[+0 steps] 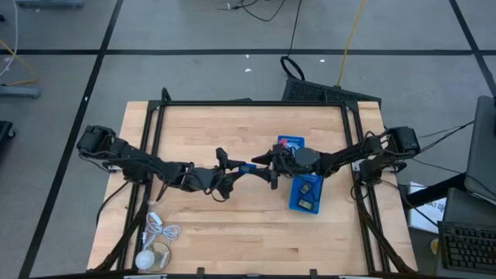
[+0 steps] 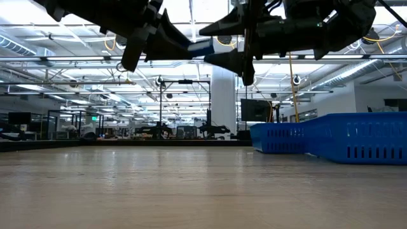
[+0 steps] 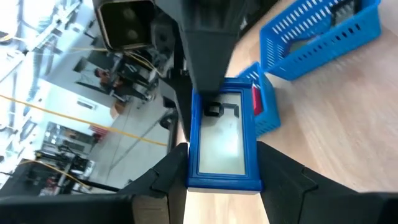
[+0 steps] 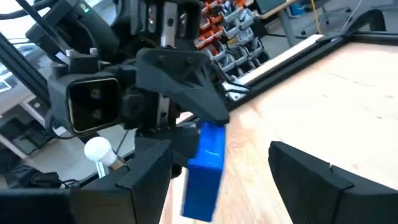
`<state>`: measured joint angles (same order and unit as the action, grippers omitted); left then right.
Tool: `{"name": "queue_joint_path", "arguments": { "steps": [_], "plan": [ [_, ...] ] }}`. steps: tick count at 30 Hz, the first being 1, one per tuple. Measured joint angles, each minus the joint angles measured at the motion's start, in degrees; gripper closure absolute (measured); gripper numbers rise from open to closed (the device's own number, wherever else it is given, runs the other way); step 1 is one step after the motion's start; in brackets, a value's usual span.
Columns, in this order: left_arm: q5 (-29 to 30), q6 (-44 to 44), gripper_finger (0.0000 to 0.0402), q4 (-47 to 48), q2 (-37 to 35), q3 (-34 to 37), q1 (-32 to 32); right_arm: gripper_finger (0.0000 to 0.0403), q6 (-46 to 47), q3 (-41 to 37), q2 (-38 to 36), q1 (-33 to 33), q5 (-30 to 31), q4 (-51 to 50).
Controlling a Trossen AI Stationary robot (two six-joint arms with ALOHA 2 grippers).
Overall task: Pick & Place Office items
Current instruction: Put the blue digital timer into the bottom blue bin
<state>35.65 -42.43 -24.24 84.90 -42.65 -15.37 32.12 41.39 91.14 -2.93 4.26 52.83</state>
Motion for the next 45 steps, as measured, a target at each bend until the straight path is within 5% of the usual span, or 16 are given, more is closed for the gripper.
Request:
{"name": "queue_joint_path", "arguments": {
  "steps": [11, 15, 20, 28, 38, 45],
  "plan": [
    [0.4, -0.6, 0.025, -1.3, 0.0, 0.0, 0.0, 0.0158, -0.4, 0.0, -0.1, -0.3, 0.1, -1.5],
    [0.4, 0.2, 0.025, -1.3, 0.0, 0.0, 0.0, 0.0213, -0.9, 0.0, -0.1, -0.3, 0.1, -2.1],
    [0.6, 2.5, 0.0239, -0.9, 0.0, 0.0, 0.0, 0.0335, -1.9, 0.0, -0.1, -0.3, 0.0, -2.0],
    [-0.5, 19.1, 0.0173, -3.0, -2.6, 0.0, -3.4, 0.0344, -5.9, -0.1, -2.8, -0.1, -1.8, -4.3],
    [-17.4, 26.3, 0.0159, 4.9, -19.9, 4.7, -2.8, 0.0344, -10.4, 0.0, -18.3, -2.6, -1.3, -24.9],
    [-23.3, 37.9, 0.0159, 0.8, -32.2, 19.2, 2.0, 0.0344, -7.6, 0.0, -31.9, -8.0, 4.9, -53.5]
  ]
}}
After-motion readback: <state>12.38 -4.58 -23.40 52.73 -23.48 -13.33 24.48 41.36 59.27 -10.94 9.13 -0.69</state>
